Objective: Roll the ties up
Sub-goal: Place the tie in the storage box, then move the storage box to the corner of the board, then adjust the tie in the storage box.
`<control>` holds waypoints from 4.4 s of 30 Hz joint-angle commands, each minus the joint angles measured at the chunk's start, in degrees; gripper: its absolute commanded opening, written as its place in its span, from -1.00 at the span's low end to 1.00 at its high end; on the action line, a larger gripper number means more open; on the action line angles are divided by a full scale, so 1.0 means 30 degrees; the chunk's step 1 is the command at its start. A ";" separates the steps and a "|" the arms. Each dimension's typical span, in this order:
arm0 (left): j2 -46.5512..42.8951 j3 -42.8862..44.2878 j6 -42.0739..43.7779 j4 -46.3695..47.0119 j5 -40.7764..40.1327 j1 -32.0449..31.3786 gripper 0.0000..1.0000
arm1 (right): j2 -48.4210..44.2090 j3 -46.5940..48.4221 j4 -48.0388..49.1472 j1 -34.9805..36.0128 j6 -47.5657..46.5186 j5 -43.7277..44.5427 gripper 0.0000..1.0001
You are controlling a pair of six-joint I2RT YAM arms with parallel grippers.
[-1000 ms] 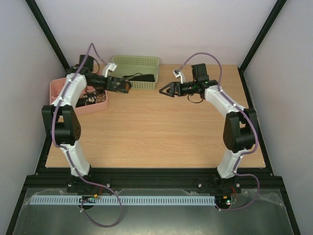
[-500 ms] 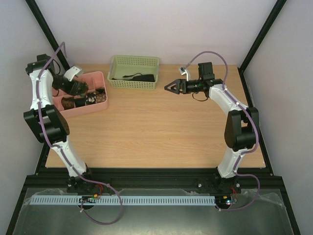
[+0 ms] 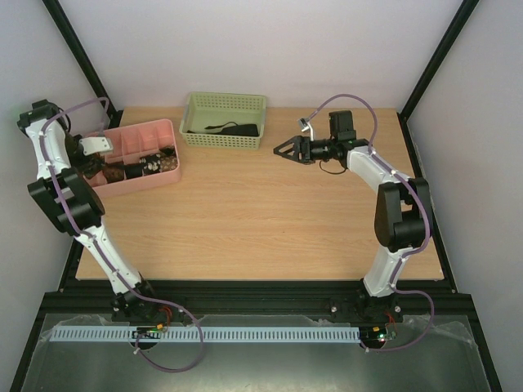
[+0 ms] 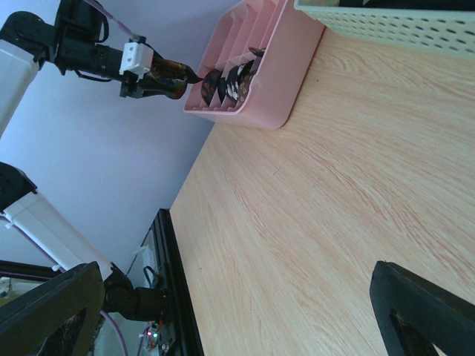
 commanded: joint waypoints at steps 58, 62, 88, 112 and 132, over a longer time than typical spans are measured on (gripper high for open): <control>0.0480 -0.6175 0.1072 0.2926 -0.1717 -0.1133 0.24 | 0.2250 0.1590 -0.2682 -0.1184 -0.0656 -0.2082 0.97; 0.0624 -0.5111 0.1306 0.2273 -0.1768 -0.1121 0.28 | 0.2248 0.1520 -0.2602 -0.1163 -0.0617 -0.2164 0.97; 0.0706 -0.7297 0.1364 0.3083 -0.2449 -0.1165 0.07 | 0.2131 0.0959 -0.2442 -0.1249 -0.0782 -0.2461 0.97; 0.1530 -0.5189 0.1708 0.1021 -0.2300 -0.1073 0.04 | 0.2040 0.0264 -0.0484 -0.1309 0.0914 -0.2114 0.97; 0.0820 -0.3394 0.2106 -0.0419 -0.2218 -0.0816 0.62 | 0.2325 0.0501 0.0490 -0.1251 0.1735 -0.1761 0.97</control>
